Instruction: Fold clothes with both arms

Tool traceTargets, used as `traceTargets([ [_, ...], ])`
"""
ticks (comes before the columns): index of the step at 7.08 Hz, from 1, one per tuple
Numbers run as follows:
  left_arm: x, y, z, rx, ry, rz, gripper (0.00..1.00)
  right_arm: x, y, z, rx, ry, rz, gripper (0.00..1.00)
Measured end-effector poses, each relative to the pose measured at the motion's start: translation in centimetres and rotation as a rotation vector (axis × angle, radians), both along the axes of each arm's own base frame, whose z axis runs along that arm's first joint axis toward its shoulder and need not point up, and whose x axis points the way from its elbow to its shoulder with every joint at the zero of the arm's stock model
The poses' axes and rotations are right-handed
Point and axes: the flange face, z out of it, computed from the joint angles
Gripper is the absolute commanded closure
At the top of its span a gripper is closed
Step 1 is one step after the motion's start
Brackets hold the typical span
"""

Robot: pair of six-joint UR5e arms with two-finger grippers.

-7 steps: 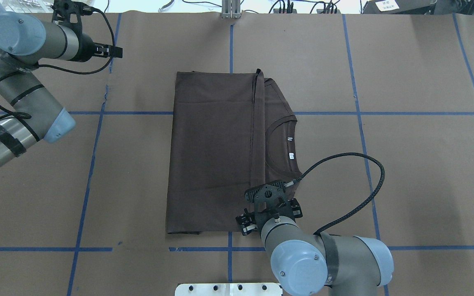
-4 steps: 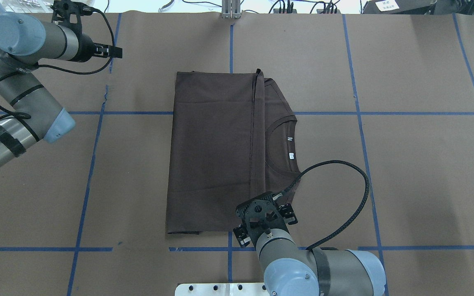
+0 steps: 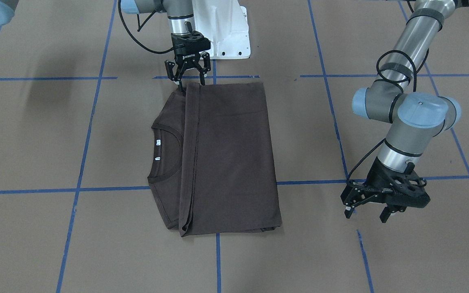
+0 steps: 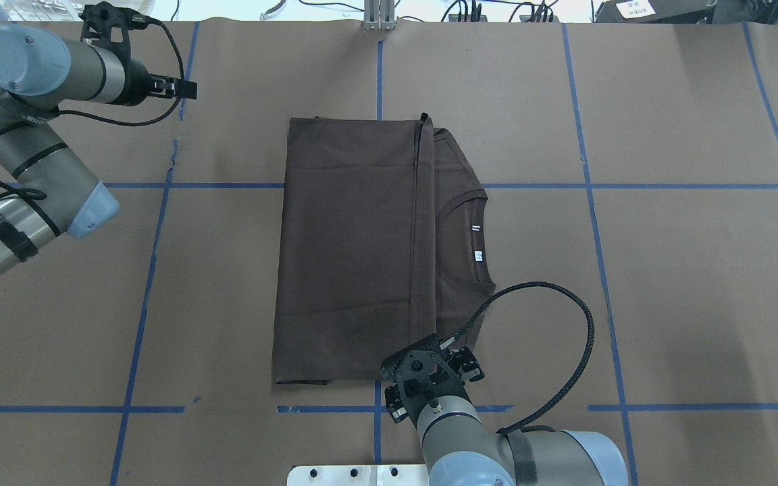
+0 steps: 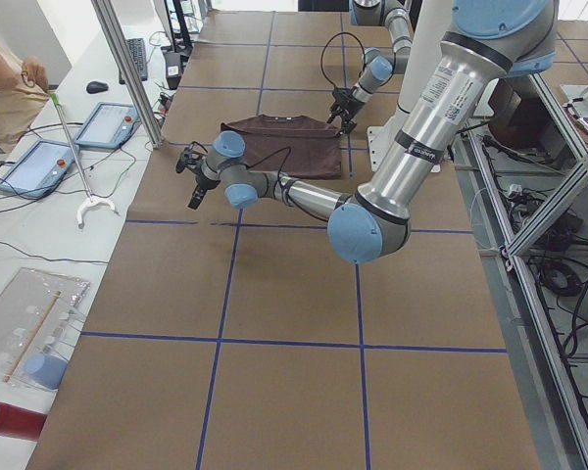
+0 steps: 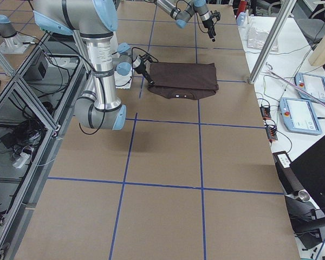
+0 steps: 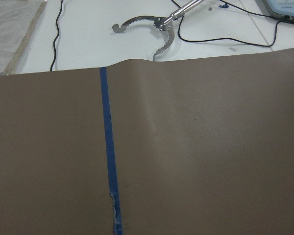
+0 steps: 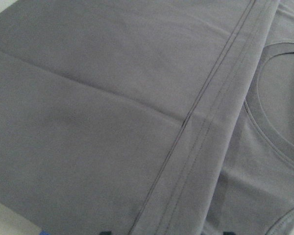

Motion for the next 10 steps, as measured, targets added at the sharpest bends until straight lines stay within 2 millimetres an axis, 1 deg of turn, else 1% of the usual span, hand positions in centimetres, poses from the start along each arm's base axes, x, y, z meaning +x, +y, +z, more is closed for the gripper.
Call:
traceTargets([
  [1,-0.04,0.08,0.12,-0.001,-0.001,0.000,0.00,-0.11,0.00,0.02,0.003,0.002,0.002,0.62],
  [3,-0.06,0.12,0.17,-0.001,-0.001,0.000,0.00,-0.05,-0.23,-0.23,0.011,0.000,0.002,0.63],
  [4,-0.07,0.12,0.18,-0.001,-0.001,0.000,0.00,0.09,-0.41,-0.45,0.020,-0.002,-0.001,0.69],
  [5,-0.03,0.15,0.18,-0.001,-0.001,0.001,0.00,0.23,-0.54,-0.66,0.024,-0.005,-0.002,0.92],
  [6,-0.01,0.17,0.16,-0.001,-0.001,0.001,0.00,0.30,-0.58,-0.77,0.024,-0.009,-0.002,1.00],
  [8,0.02,0.19,0.12,0.000,0.000,0.002,0.00,0.49,-0.65,-0.77,0.012,-0.022,0.012,1.00],
  [10,0.02,0.19,0.13,0.000,0.000,0.002,0.00,0.77,-0.58,-0.33,-0.023,-0.047,0.045,1.00],
])
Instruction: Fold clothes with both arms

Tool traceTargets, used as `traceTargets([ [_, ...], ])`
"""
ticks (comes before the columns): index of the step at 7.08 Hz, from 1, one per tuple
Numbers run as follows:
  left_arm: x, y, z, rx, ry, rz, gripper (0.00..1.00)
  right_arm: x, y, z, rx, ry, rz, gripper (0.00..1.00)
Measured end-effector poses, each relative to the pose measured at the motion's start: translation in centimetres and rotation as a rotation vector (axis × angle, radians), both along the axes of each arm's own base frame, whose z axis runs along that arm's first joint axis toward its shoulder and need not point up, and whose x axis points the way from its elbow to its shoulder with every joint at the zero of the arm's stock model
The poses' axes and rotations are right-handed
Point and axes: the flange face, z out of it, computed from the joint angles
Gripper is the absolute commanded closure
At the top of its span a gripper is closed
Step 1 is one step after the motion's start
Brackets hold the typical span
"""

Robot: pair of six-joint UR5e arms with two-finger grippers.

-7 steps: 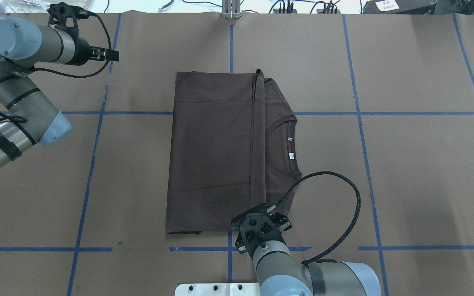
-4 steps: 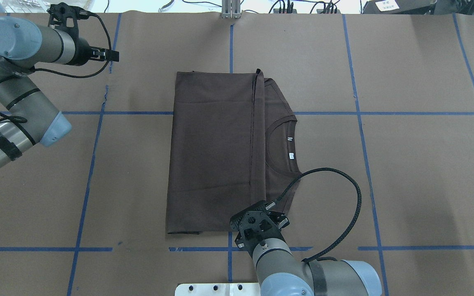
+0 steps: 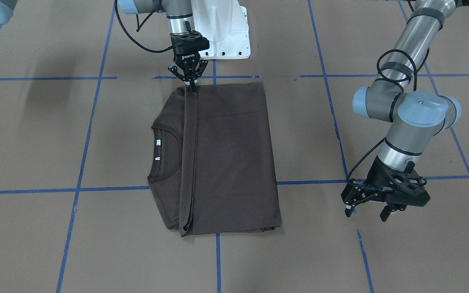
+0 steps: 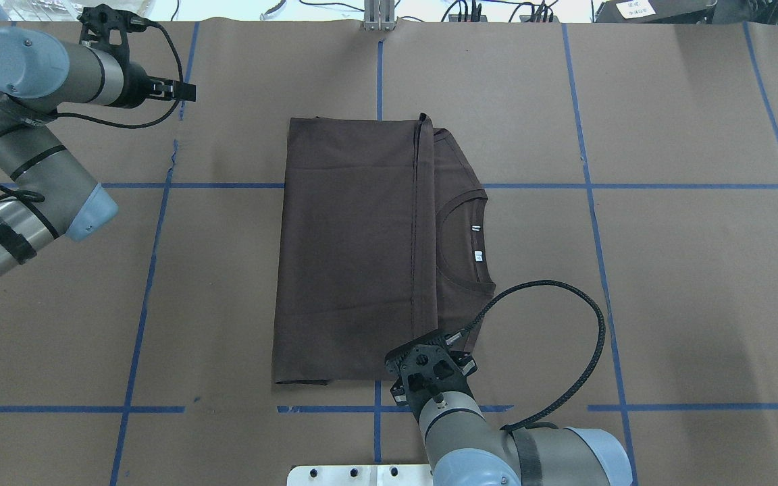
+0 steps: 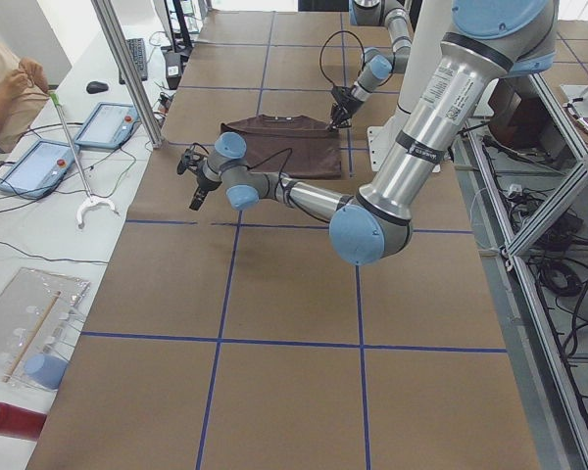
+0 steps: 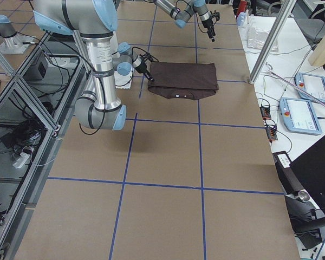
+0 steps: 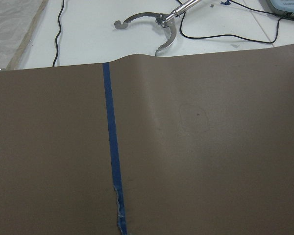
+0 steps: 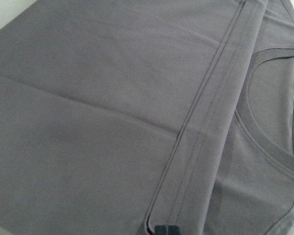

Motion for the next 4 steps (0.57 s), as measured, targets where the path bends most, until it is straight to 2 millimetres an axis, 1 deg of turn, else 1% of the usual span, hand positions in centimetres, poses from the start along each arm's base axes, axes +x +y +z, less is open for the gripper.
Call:
traceTargets([
  [1,0.0,0.0,0.0,0.000,0.000,0.000,0.00,0.7,-0.1,0.2,-0.013,-0.011,0.012,1.00],
  [2,0.0,0.0,0.0,0.000,0.001,-0.001,0.00,2.0,-0.1,1.2,-0.033,-0.018,0.030,1.00],
  [3,0.0,0.0,-0.1,0.000,0.001,-0.001,0.00,3.3,0.0,2.9,-0.065,-0.023,0.056,1.00],
  [4,0.0,0.0,-0.1,0.000,0.002,-0.001,0.00,4.0,0.4,4.3,-0.096,-0.026,0.079,1.00],
])
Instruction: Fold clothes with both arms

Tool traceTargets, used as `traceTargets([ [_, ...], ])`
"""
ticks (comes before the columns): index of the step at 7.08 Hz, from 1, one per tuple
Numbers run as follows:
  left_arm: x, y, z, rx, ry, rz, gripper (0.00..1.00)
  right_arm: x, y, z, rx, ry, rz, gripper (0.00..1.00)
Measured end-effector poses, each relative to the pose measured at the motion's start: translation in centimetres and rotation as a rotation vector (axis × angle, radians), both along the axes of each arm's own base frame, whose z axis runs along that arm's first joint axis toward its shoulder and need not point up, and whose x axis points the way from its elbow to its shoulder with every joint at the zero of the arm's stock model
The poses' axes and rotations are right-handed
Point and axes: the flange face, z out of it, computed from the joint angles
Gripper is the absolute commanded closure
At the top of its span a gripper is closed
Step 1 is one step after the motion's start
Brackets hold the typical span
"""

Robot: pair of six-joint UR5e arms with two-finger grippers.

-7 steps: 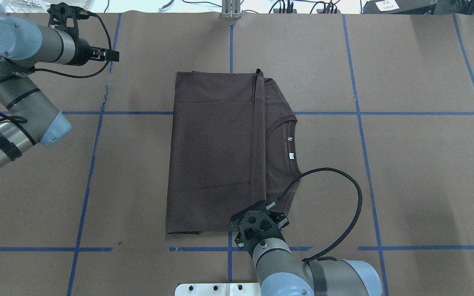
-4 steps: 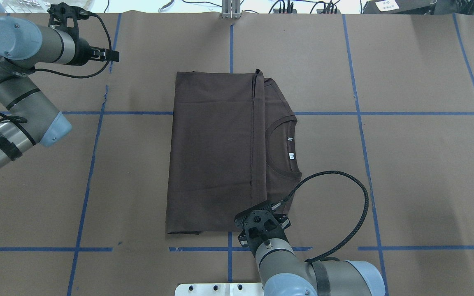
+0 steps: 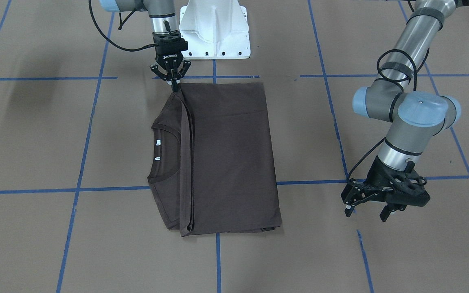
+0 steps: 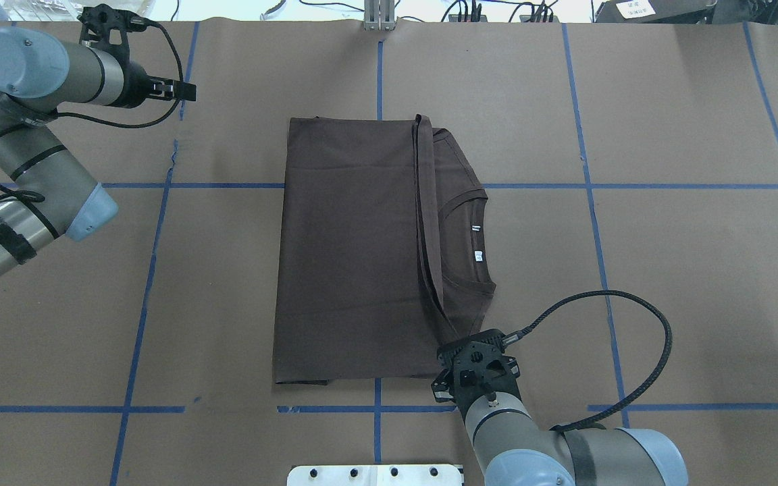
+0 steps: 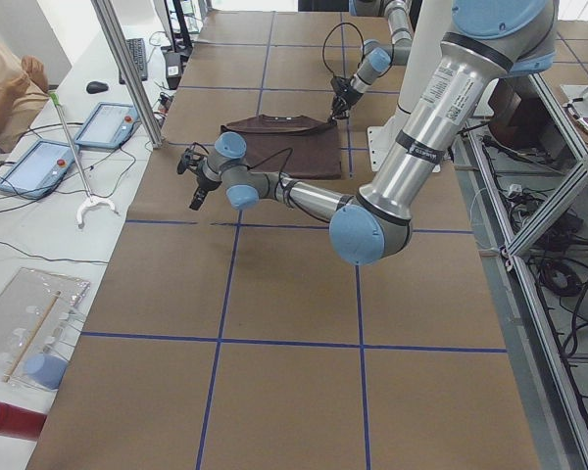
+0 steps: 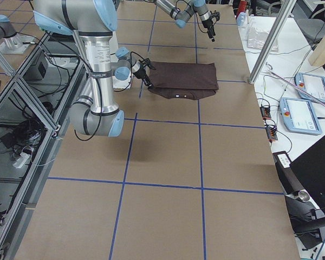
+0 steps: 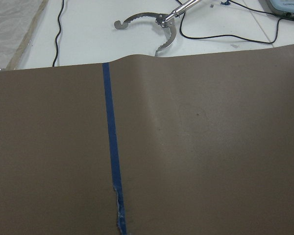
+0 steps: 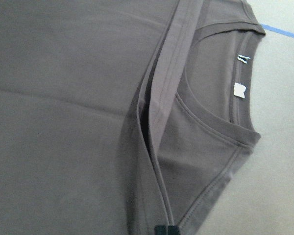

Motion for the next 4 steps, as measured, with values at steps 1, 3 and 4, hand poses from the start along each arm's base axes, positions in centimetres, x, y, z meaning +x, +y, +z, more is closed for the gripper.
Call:
traceTargets([
  [1,0.0,0.0,0.0,0.000,0.000,0.000,0.00,0.2,0.5,0.9,-0.025,-0.006,0.017,0.74],
  [3,0.0,0.0,0.0,0.000,0.000,0.000,0.00,0.3,1.2,2.1,-0.069,-0.021,0.046,0.00],
  [4,0.0,0.0,-0.1,0.002,0.001,0.000,0.00,0.5,1.2,1.7,-0.078,-0.036,0.050,0.00],
])
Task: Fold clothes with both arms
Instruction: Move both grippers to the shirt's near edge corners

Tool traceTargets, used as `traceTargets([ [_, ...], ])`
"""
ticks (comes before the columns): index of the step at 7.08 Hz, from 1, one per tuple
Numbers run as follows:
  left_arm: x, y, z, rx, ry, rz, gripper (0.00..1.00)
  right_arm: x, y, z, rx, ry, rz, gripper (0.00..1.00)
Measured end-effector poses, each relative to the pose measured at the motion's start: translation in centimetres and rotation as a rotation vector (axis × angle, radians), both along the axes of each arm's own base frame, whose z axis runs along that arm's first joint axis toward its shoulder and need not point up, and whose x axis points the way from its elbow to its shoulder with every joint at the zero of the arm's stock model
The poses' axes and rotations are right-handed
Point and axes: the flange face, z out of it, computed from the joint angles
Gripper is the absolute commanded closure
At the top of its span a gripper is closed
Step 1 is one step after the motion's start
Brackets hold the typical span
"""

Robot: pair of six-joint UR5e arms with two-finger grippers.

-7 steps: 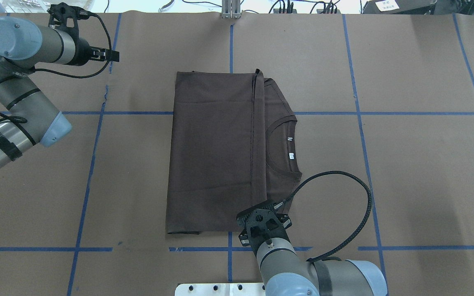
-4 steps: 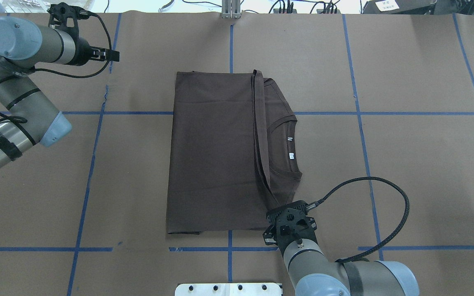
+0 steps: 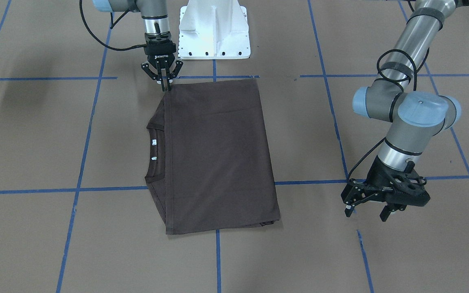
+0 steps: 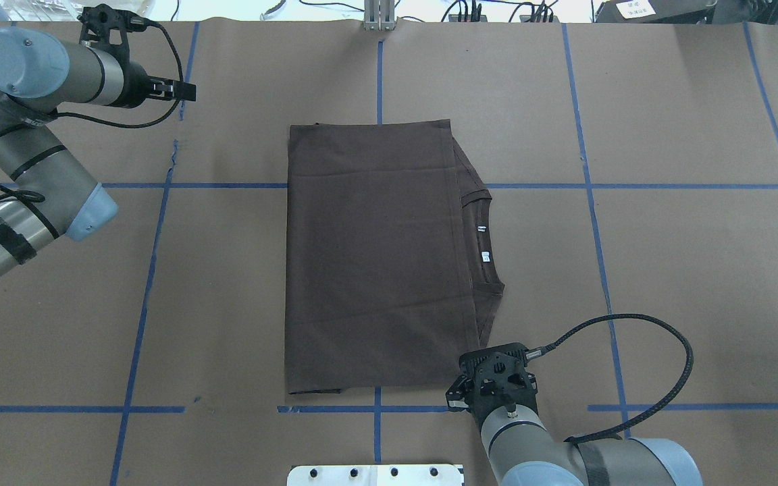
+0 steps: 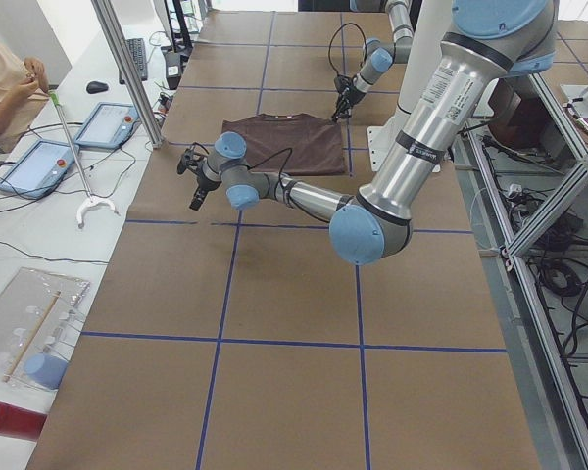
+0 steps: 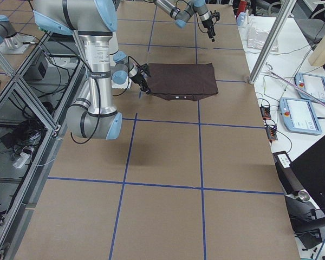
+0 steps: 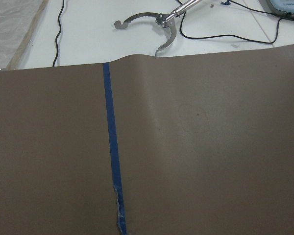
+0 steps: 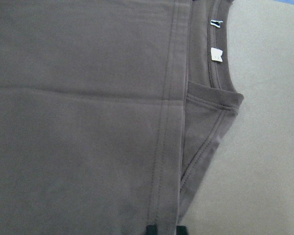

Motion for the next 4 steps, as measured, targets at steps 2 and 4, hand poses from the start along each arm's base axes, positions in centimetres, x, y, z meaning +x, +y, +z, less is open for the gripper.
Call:
traceTargets([
  [2,-0.1,0.2,-1.0,0.011,0.012,0.001,0.00,2.6,-2.2,-3.2,-0.028,-0.067,-0.011,0.00],
  [4,0.2,2.2,-2.6,-0.009,0.075,0.028,0.00,5.8,-5.0,-6.1,-0.109,-0.212,0.006,0.00],
])
